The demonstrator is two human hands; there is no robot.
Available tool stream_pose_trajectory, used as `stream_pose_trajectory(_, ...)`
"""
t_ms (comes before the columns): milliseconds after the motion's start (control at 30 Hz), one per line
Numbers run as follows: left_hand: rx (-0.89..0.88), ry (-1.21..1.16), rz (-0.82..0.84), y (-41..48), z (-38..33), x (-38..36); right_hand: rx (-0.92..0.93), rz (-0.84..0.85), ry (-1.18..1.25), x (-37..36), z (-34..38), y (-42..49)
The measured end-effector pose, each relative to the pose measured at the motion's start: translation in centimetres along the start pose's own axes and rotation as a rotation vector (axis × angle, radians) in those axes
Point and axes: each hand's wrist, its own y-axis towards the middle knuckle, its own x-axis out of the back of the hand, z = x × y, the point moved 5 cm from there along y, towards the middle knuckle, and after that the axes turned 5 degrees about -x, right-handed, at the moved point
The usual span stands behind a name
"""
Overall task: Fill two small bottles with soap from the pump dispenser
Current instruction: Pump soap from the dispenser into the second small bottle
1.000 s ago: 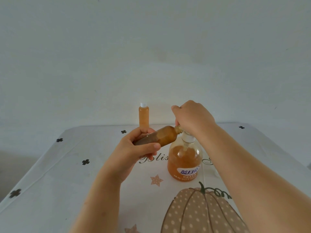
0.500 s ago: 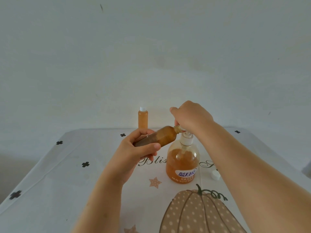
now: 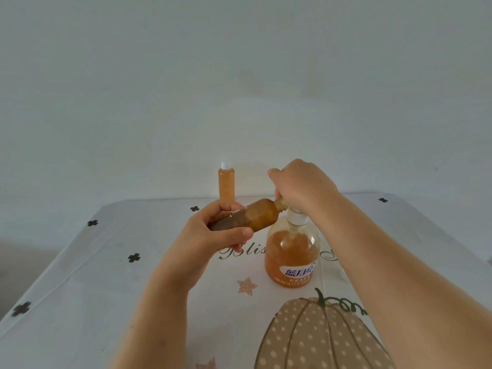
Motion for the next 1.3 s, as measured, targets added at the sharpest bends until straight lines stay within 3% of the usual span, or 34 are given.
stream_pose_trajectory(667, 0.008, -0.039, -0.044, -0.6, -0.6, -0.7, 0.001, 0.005, -0.063, 1.8, 1.0, -1.0)
stream_pose_trajectory(1300, 0.085, 0.113, -0.017, -0.2, 0.5, 0.0, 0.032, 0.002, 0.003, 0.1, 0.3, -0.6)
